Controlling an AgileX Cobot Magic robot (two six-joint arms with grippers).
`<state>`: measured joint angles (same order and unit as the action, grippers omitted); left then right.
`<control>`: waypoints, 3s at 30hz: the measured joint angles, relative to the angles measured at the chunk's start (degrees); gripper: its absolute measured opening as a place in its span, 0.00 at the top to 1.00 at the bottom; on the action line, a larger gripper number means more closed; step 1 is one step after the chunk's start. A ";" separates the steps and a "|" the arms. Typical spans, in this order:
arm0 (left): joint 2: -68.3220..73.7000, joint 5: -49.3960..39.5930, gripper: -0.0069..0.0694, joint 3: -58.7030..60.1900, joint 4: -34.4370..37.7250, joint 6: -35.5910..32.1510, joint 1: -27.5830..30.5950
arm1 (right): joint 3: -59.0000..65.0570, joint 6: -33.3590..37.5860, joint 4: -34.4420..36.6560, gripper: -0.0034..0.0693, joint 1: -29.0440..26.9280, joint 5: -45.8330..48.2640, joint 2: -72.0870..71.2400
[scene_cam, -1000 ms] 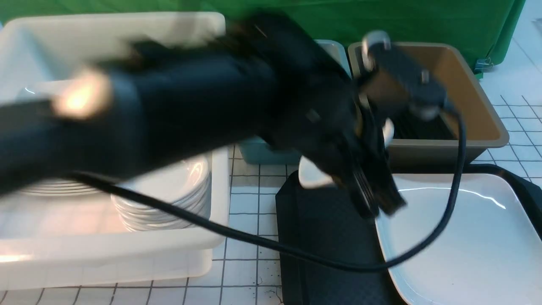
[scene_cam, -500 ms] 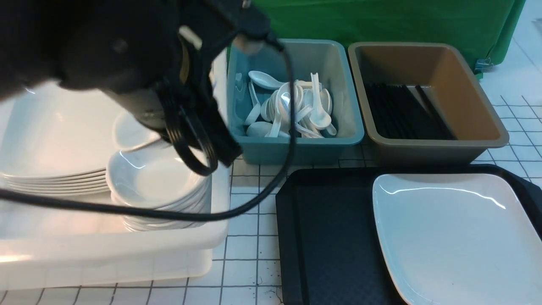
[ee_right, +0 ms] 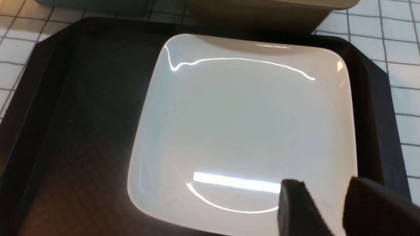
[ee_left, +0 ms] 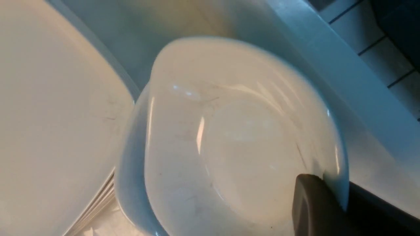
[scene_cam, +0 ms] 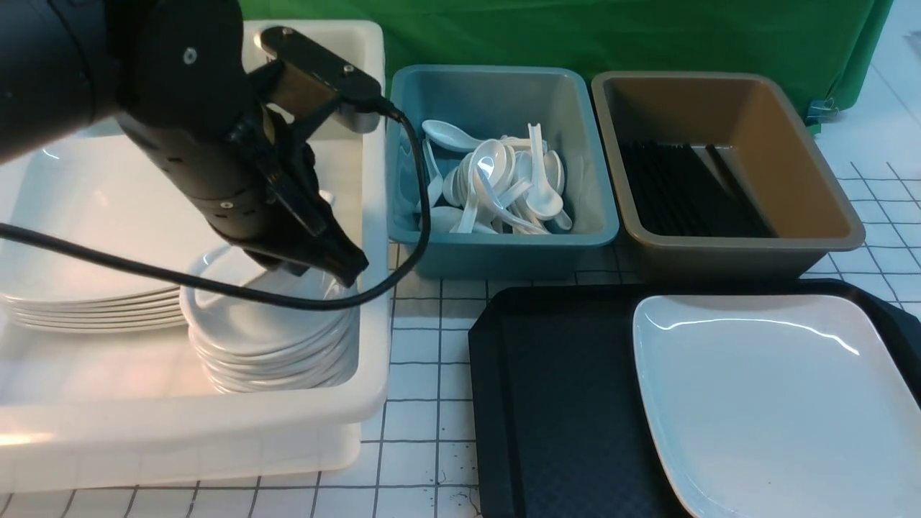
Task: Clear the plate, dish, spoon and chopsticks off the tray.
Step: Use the left arm to put the small plate into the large storage box on the left, then use the left arm to grab a plate from the dinner plate
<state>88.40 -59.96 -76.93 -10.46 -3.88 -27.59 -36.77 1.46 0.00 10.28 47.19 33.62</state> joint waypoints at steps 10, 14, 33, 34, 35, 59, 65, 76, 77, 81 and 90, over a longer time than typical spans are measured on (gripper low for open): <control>0.36 -0.38 0.49 -0.08 -0.04 -0.22 0.02 | 0.00 0.00 0.00 0.63 0.00 0.00 0.00; -0.78 -3.81 0.31 -2.22 -0.25 -0.22 0.02 | 0.00 0.00 0.00 0.63 0.00 0.00 0.00; -1.52 -7.36 0.85 -7.89 33.57 -1.56 -2.79 | 0.00 0.13 0.00 0.66 0.00 0.00 0.00; -0.41 -4.60 0.89 -7.89 35.77 -0.85 -5.15 | 0.00 0.56 0.00 0.72 0.00 0.00 0.00; 0.38 -3.27 0.90 -7.89 36.30 0.07 -6.39 | 0.00 0.89 0.00 0.75 0.00 0.00 0.00; 33.31 21.78 0.28 -7.99 45.24 14.62 -16.59 | 0.00 1.70 0.00 0.95 0.00 9.01 0.00; 33.87 25.21 0.26 -7.99 49.44 13.89 -16.59 | 0.00 1.70 0.00 0.95 0.00 9.53 0.00; 34.10 33.06 0.26 -7.99 52.58 13.27 -20.15 | 0.00 1.52 0.00 0.95 0.00 9.56 0.00; 34.29 33.98 0.26 -7.99 52.64 13.27 -20.58 | 0.00 1.52 0.00 0.95 0.00 9.56 0.00; 35.39 35.44 0.27 -7.99 53.17 13.11 -21.17 | 0.00 1.52 0.00 0.95 0.00 9.56 0.00; 37.15 36.60 0.44 -8.47 55.94 13.11 -21.11 | 0.00 1.52 0.00 0.94 0.00 9.69 0.00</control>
<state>125.55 -23.37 -85.41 45.48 9.23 -48.70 -36.77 2.98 0.00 10.28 56.88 33.62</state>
